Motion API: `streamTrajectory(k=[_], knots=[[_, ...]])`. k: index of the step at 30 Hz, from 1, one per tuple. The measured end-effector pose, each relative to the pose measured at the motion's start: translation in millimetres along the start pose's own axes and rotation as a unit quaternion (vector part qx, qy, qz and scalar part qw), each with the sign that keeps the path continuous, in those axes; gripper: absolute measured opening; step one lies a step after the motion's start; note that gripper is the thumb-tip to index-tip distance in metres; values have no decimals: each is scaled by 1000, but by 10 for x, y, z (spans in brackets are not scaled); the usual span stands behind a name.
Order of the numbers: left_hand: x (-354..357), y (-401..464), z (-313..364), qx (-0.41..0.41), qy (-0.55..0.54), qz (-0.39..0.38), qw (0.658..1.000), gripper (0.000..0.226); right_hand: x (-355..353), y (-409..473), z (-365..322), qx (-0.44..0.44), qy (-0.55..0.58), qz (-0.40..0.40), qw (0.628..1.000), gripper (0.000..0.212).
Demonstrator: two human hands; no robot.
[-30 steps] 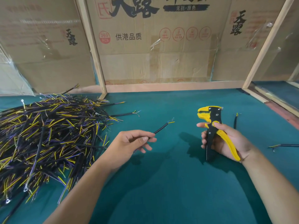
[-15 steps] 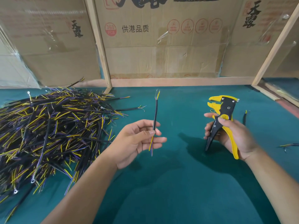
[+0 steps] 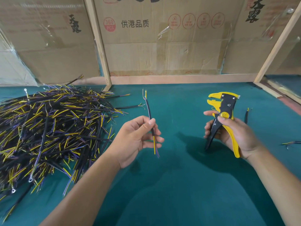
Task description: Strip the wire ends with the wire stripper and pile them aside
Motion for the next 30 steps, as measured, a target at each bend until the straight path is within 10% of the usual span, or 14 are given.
streamTrajectory(k=[30], knots=[[82, -80, 247, 88, 120, 30, 988, 9, 405, -131, 57, 33, -65, -72, 995, 33]])
Point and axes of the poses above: each hand's wrist, its own y-axis towards the middle knuckle, its own x-axis out of the palm, z = x × y, the point moved 9 cm from there along y, towards the middle knuckle, and after that the axes turned 5 degrees about y, right-handed, at the moved point
